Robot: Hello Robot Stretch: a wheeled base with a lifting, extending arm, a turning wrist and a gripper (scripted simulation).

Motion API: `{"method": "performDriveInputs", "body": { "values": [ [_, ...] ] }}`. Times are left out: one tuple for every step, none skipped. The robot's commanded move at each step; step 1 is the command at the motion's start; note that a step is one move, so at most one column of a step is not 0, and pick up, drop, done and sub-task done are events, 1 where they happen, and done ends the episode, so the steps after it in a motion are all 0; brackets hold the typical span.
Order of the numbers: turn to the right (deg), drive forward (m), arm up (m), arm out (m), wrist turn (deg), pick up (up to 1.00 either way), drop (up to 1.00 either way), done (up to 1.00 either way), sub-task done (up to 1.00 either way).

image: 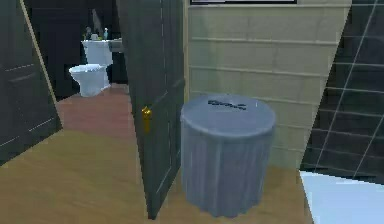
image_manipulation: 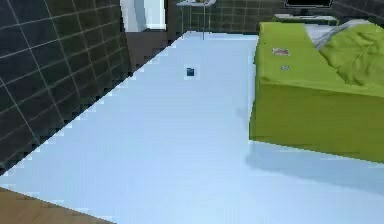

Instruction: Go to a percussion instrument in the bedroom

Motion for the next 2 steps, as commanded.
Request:
{"method": "performDriveInputs", "body": {
  "values": [
    [-45.0,0.00,0.00,0.00,0.0,0.00,0.00,0.00,0.00],
    [0.0,0.90,0.00,0.00,0.0,0.00,0.00,0.00,0.00]
  ]
}}
